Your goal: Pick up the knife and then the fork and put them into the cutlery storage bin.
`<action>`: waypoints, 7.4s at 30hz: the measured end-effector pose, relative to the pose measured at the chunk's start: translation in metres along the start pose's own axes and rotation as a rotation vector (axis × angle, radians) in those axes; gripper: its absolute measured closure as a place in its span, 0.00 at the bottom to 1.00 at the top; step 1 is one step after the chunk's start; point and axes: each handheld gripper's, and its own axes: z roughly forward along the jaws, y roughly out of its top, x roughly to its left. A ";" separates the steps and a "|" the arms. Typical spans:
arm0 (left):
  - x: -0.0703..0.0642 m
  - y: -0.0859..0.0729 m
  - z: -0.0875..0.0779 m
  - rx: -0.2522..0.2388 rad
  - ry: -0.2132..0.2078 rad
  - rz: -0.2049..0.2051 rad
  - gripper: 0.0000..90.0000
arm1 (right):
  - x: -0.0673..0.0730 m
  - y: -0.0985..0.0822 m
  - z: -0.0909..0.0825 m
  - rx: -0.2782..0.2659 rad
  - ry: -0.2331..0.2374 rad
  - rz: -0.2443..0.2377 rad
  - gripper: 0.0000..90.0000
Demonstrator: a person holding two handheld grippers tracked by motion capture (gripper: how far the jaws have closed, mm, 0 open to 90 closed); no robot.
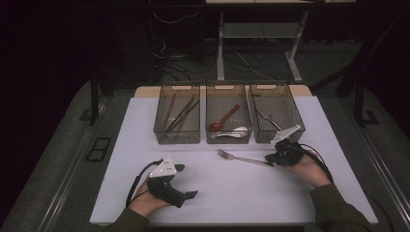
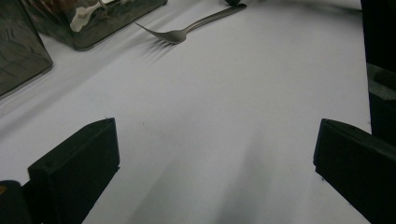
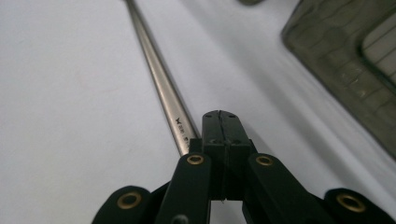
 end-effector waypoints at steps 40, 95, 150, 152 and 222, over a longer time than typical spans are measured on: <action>0.000 0.000 0.000 -0.004 0.000 -0.006 0.00 | 0.045 0.091 0.033 0.350 0.083 -0.233 0.79; 0.000 0.000 0.000 -0.005 0.002 -0.006 0.00 | 0.024 0.061 -0.027 -0.112 0.053 -0.074 0.93; 0.006 -0.001 -0.003 -0.039 0.022 -0.011 0.00 | -0.064 0.056 -0.097 -0.534 -0.166 0.181 0.93; 0.006 -0.001 -0.003 -0.039 0.022 -0.011 0.00 | -0.068 0.057 -0.096 -0.530 -0.186 0.190 0.93; 0.009 -0.003 -0.007 -0.035 0.024 -0.029 0.00 | -0.105 0.033 -0.049 -0.294 -0.242 0.335 0.40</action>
